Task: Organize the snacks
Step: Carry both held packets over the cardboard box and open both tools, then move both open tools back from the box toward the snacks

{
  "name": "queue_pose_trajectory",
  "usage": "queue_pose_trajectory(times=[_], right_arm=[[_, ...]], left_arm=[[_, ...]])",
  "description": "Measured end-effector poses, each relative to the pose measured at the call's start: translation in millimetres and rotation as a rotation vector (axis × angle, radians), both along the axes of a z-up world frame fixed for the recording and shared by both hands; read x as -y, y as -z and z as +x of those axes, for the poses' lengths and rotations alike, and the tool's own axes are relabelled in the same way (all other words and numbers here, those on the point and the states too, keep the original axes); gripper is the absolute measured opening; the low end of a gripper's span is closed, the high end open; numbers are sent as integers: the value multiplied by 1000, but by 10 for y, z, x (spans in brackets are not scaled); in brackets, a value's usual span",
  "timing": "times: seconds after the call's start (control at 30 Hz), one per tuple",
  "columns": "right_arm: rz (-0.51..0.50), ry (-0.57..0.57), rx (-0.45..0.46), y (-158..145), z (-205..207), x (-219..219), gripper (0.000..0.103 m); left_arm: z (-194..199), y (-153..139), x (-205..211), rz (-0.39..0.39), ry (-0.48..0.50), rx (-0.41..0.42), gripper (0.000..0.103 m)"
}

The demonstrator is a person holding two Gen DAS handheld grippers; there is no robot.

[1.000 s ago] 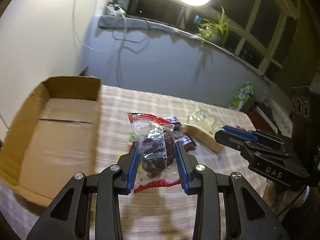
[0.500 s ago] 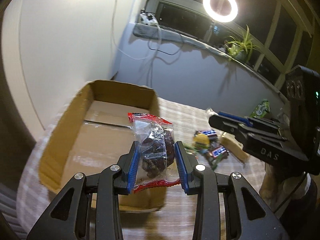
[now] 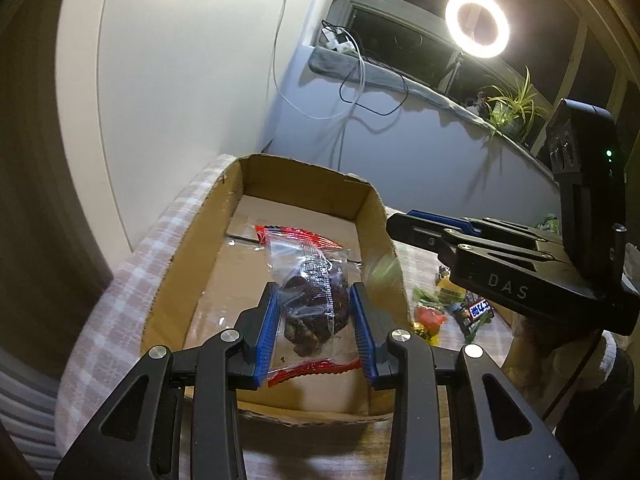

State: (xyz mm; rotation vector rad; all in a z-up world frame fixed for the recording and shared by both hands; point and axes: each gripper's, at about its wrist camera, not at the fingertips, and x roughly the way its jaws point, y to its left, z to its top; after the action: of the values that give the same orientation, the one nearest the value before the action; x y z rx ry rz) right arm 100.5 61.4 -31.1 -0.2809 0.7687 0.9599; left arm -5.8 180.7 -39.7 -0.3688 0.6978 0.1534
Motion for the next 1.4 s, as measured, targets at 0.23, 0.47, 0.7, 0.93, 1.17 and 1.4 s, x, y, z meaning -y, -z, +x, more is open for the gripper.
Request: queue_pose_trajectory(times=[0.23,0.47,0.7,0.93,1.17,1.4], right_arm=[[13,14,40,-56,-30,-4,76],[24,37,62,-133,-32,81,87],[37,72,62,-215,-37,342,93],[49,146,46,-255,-8,875,95],[19,247,39,-174,12,1588,95],[11,395,12,-76,142,2420,95]], left_arm=[[-36,-18,-22,12,-19,18,58],[-52,-34,-25,17,-24,20,58],[-71,-79,83,15,-8,30,58],[-60,-104,383,11,54,33,58],[36,-23,802,2,161,12,58],[184,87,1285,-13,275,-16,58]])
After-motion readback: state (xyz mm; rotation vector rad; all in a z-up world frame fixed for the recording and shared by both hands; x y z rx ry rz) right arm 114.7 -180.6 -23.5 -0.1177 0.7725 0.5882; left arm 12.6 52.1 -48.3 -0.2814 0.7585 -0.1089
